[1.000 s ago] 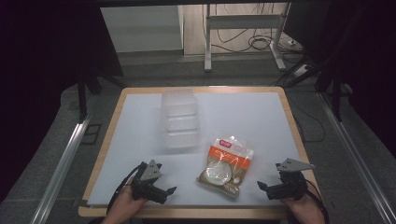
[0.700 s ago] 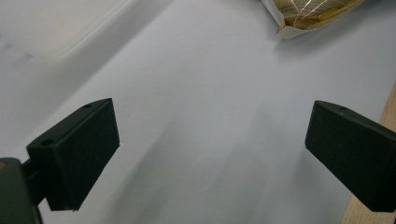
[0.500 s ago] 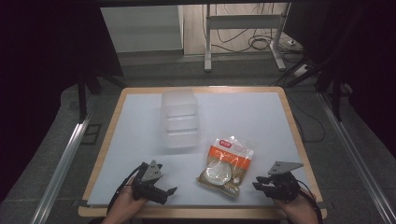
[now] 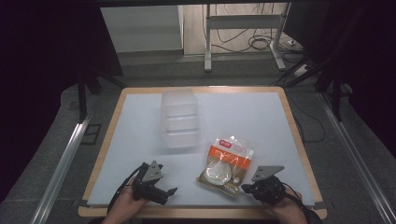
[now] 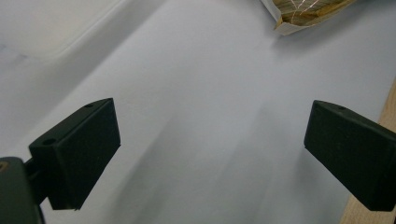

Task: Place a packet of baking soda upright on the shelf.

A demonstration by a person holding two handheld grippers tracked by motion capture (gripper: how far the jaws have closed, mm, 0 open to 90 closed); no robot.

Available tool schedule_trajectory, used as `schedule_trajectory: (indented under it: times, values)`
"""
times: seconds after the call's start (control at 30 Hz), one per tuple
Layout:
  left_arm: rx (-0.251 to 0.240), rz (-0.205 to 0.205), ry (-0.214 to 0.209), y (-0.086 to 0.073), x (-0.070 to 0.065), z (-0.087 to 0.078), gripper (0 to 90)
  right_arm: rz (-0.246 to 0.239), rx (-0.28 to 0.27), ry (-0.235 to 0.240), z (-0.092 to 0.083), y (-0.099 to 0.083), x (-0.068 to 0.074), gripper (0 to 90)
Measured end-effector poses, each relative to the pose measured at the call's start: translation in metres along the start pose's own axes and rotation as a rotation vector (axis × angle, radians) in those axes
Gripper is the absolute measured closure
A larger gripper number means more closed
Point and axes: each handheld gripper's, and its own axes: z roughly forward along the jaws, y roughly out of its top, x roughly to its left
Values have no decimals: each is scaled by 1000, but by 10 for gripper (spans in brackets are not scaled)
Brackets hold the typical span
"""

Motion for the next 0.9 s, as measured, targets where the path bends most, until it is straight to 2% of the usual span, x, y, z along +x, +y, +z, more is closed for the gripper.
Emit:
schedule_trajectory:
  times: [0.1,0.2,0.3,0.4,0.47,0.57,0.83,0.9]
  values:
    - [1,2,0,0,0,0,37,1,-12,0,3,3,1,883]
    - [0,1,0,0,0,0,37,-4,-2,12,11,7,2,881]
    - [1,0,2,0,0,1,37,-14,6,2,14,9,3,881]
    - [1,-1,2,0,0,1,37,-2,-12,25,16,10,3,881]
    - [4,0,1,0,0,1,37,6,-20,58,19,12,5,882]
    - [5,2,0,0,0,1,37,0,-23,52,20,14,7,884]
    - [8,1,0,0,0,2,37,27,-44,83,25,15,7,885]
    - [9,1,1,1,0,3,37,24,-50,111,30,19,11,886]
